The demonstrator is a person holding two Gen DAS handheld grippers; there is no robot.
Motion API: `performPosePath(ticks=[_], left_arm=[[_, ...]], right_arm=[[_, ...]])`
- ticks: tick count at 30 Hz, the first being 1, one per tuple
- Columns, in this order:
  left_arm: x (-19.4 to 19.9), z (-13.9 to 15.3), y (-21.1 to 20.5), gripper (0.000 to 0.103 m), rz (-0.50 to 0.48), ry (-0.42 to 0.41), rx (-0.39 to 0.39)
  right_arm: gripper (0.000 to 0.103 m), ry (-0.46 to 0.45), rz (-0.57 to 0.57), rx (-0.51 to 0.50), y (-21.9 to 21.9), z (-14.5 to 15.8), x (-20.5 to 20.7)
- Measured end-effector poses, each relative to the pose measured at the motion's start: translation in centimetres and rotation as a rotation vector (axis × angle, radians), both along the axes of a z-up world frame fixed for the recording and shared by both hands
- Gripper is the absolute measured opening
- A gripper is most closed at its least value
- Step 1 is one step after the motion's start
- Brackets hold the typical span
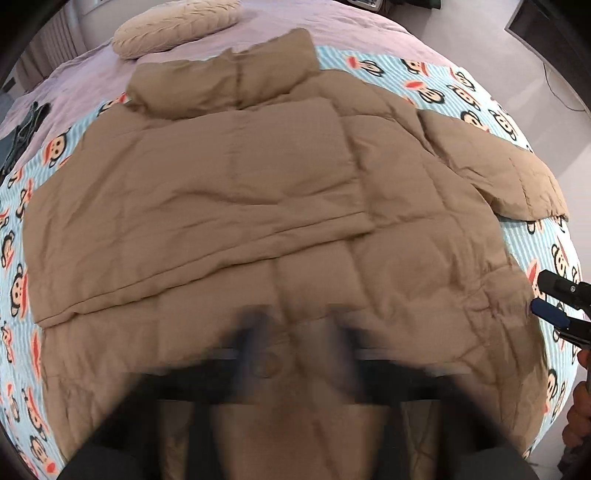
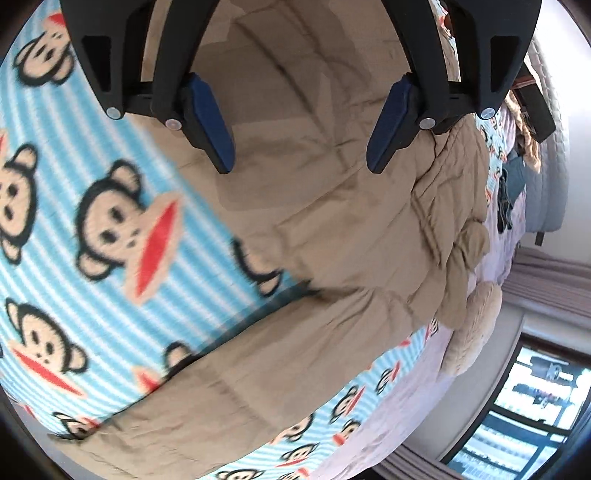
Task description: Fold large clothes
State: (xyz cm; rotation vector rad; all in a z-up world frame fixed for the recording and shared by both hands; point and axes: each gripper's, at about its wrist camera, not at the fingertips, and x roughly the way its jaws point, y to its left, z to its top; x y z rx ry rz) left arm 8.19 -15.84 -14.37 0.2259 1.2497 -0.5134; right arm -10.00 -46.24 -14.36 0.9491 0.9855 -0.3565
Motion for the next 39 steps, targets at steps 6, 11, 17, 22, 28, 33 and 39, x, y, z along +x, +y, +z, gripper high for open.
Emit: performPosePath(ticks=[6, 11, 17, 22, 28, 33, 39], left_arm=[[-1.1, 0.2, -3.1, 0.102, -0.023, -0.035, 0.006], [-1.2, 0.0, -5.2, 0.102, -0.02, -0.027, 0.012], [-0.3, -0.1, -6.7, 0.102, 0.007, -0.018, 0.044], [-0.2, 0.1, -7.2, 0.102, 0.022, -0.011, 0.052], [-0.1, 0.2, -8.9, 0.102, 0.023, -0.03, 0.101], [0.0, -0.1, -9.6, 0.102, 0.042, 0.003, 0.089], [0.1, -0.4, -9.5, 0.102, 0.063, 0.01, 0.092]], right_arm=[[0.081, -0.007, -0.043, 0.001, -3.7, 0.0, -1.3], [0.085, -0.042, -0.123, -0.018, -7.9, 0.4, -2.7], [0.103, -0.086, -0.234, -0.026, -13.2, 0.6, -4.3], [0.103, -0.126, -0.33, 0.017, -17.3, 0.0, -5.1], [0.103, -0.283, -0.398, 0.183, -21.7, -1.3, -5.0], [0.103, -0.36, -0.425, 0.22, -24.2, -1.6, -3.6], [0.102, -0.385, -0.428, 0.265, -26.1, -2.2, -1.0]])
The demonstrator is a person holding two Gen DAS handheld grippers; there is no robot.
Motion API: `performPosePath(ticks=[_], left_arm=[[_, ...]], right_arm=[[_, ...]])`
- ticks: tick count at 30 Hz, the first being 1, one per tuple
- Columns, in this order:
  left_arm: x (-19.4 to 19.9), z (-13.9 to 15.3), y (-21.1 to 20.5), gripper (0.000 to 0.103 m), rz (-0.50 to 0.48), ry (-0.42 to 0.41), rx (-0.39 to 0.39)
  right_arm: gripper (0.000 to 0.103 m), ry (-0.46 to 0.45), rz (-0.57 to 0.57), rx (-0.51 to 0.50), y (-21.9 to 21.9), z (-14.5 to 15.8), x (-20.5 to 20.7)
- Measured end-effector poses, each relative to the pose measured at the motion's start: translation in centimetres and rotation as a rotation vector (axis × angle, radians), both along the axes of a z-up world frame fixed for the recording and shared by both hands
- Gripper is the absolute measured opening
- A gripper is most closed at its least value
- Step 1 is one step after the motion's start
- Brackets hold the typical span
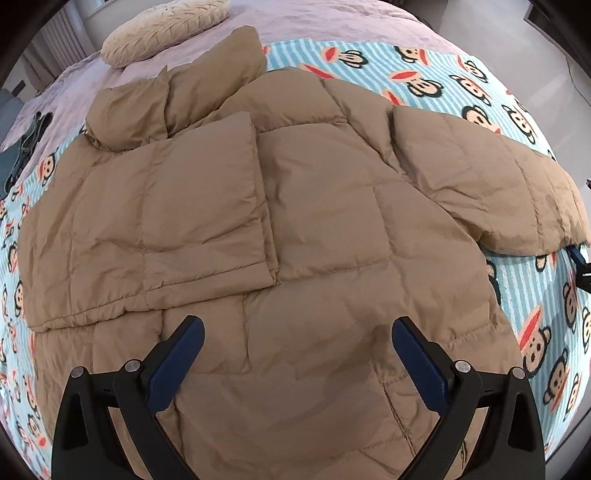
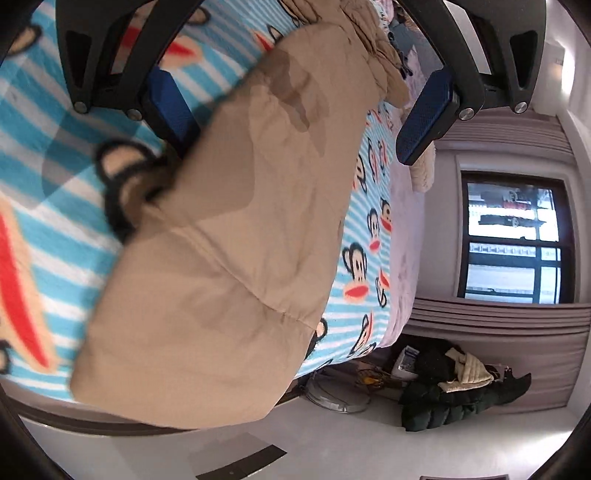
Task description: Fold large clothes
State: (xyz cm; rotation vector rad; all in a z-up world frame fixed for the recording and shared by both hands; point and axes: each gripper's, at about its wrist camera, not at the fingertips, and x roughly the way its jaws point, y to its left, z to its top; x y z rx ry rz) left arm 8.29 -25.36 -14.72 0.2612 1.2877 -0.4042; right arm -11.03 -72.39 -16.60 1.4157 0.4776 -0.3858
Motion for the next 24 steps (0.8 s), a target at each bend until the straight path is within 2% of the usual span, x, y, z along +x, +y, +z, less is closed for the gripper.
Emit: performPosePath(ticks=[1, 2, 3, 5, 7, 8, 12, 17, 24], left_arm=[[0.1, -0.1, 0.1, 0.102, 0.005, 0.002, 0.002], [0.2, -0.1, 0.3, 0.102, 0.011, 0.005, 0.002], [0.3, -0.2, 0.4, 0.102, 0.016, 0.007, 0.002], [0.4, -0.2, 0.7, 0.102, 0.021, 0.004, 0.005], [0.5, -0.1, 1.2, 0.102, 0.023, 0.001, 0.006], [0.7, 0.0, 1.4, 0.102, 0.025, -0.001, 0.005], [1.2, 0.3, 2.9, 0.102, 0.037, -0.018, 0.007], [2.4, 0.2, 5.5, 0.102, 0.081, 0.004, -0.013], [4.0, 1.6, 10.3, 0.102, 0.136, -0.056, -0.014]], right_arm=[[0.097, -0.021, -0.005, 0.021, -0.3, -0.2, 0.2], [0.078, -0.044, -0.015, 0.056, -0.6, -0.6, 0.3], [0.066, -0.05, -0.023, 0.098, -0.9, -1.1, 0.3], [0.028, -0.065, -0.043, 0.195, -1.2, -2.8, 0.6], [0.014, -0.094, -0.055, 0.241, -1.1, -3.6, 0.7], [0.01, -0.102, -0.056, 0.236, -0.8, -3.6, 0.8], [0.008, -0.166, 0.02, 0.18, 0.3, -1.6, 2.4], [0.008, -0.235, 0.208, 0.025, 3.6, 4.2, 6.8], [0.008, -0.217, 0.484, -0.205, 13.1, 11.2, 14.6]])
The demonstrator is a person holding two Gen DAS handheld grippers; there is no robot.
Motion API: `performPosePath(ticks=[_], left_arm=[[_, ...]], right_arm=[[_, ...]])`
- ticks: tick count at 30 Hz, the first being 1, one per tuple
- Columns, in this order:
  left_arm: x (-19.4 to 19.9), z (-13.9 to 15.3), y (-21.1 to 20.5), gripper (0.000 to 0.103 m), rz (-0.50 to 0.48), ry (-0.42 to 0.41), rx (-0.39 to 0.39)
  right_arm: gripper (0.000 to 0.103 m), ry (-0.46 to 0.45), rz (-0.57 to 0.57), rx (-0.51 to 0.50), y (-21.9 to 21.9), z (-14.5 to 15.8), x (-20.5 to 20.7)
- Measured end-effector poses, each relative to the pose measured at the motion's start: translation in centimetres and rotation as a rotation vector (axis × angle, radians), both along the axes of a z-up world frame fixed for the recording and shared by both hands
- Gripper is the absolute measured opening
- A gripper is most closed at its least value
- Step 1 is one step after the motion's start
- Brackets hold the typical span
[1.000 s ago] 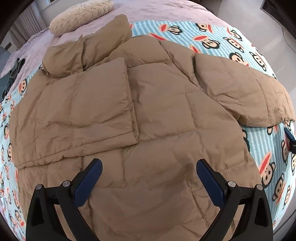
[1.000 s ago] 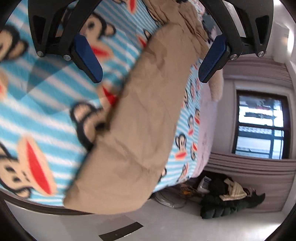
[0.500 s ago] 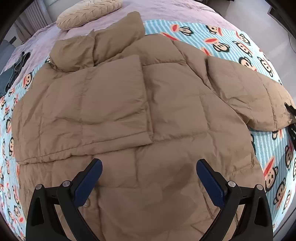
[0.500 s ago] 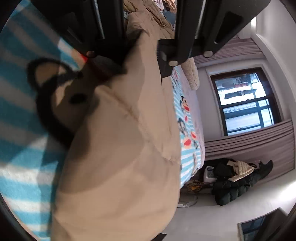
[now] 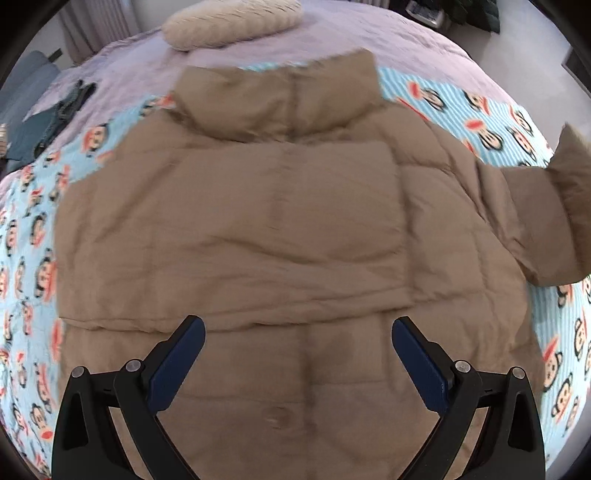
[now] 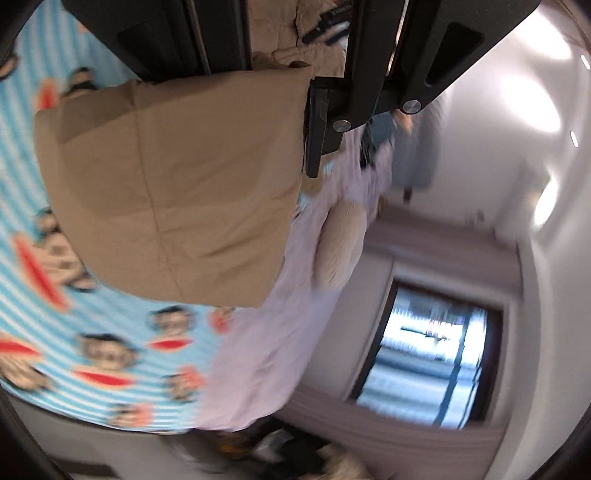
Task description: Fold large clothes
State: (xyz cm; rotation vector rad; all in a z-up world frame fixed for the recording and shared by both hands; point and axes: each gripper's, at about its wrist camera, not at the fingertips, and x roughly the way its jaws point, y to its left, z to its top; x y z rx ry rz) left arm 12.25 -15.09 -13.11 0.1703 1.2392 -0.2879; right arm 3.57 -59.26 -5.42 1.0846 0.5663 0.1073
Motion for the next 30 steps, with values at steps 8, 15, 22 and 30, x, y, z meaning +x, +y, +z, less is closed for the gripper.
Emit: performPosePath(ticks=[8, 15, 22, 30], left_arm=[[2.5, 1.3, 8.6, 0.102, 0.115, -0.073, -0.013], [3.6, -0.6, 14.2, 0.102, 0.174, -0.07, -0.014], [3.5, -2.1, 15.9, 0.102, 0.152, -0.046, -0.043], [4.8, -0.5, 14.9, 0.102, 0.129, -0.075, -0.151]], right_arm=[[0.008, 0.07, 0.275, -0.436, 18.2, 1.7, 7.2], [0.008, 0.29, 0.35, -0.546, 28.0, -7.3, 10.4], [0.032, 0.392, 0.299, -0.482, 28.3, -11.4, 10.1], [0.071, 0.36, 0.168, -0.406, 25.7, -7.3, 6.4]])
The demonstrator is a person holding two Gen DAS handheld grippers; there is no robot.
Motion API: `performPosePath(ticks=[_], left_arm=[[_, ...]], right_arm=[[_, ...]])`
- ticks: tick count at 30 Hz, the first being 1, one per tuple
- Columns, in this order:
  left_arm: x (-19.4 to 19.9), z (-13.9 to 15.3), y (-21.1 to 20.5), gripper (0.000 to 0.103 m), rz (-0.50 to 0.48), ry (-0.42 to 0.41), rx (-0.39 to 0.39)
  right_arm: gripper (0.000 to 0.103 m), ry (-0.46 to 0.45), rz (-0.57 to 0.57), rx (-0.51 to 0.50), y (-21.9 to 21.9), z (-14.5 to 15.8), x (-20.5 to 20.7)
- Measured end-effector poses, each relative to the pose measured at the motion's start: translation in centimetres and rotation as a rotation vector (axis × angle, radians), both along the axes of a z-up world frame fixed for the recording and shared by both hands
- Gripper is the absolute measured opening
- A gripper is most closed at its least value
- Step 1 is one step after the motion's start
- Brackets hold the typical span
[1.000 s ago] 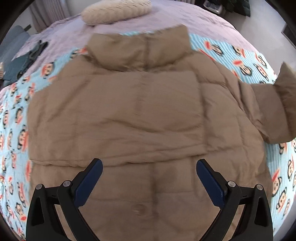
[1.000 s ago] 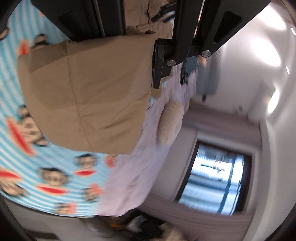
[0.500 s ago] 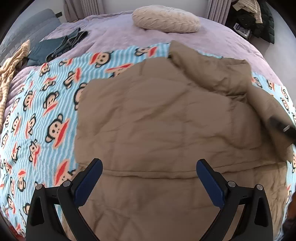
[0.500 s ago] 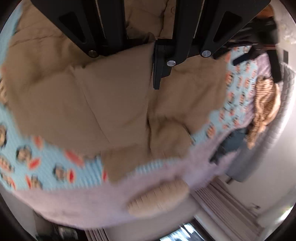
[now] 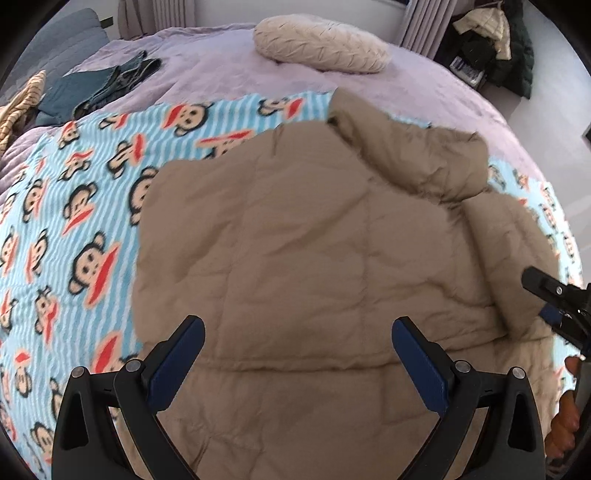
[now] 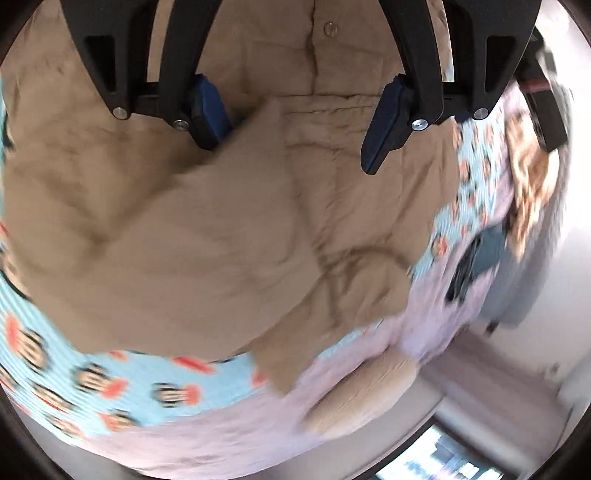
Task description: Fold large clothes
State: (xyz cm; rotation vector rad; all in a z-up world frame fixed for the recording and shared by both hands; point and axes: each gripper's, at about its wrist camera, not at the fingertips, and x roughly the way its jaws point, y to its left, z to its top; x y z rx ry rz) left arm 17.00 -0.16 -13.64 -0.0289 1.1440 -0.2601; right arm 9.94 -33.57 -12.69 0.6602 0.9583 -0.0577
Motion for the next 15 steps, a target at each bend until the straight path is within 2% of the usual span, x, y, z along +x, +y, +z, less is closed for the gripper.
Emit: performPosePath(ticks=[4, 5, 7, 9, 11, 13, 15], left_arm=[[0.8, 0.3, 0.0, 0.102, -0.007, 0.014, -0.097], [1.0, 0.2, 0.4, 0.102, 0.009, 0.032, -0.13], [1.1, 0.1, 0.9, 0.102, 0.034, 0.051, -0.161], [1.2, 0.1, 1.7, 0.102, 0.049, 0.056, -0.183], [1.2, 0.5, 2.5, 0.102, 0.048, 0.041, -0.209], [1.3, 1.0, 3.3, 0.102, 0.046, 0.031, -0.26], [1.7, 1.6, 4.3, 0.102, 0.057, 0.037, -0.346]], right_arm=[[0.07, -0.002, -0.217, 0.121, -5.0, -0.8, -1.8], [0.054, -0.001, -0.261, 0.142, -5.9, -1.0, -1.9], [0.025, 0.0, -0.271, 0.154, -6.4, -1.0, -1.1], [0.021, -0.034, -0.215, 0.134, -5.3, -0.1, 0.0], [0.018, -0.076, -0.105, 0.088, -2.7, 1.2, 1.3], [0.018, -0.105, 0.021, 0.046, 0.5, 2.2, 2.3], [0.018, -0.102, 0.145, 0.004, 4.1, 2.5, 2.9]])
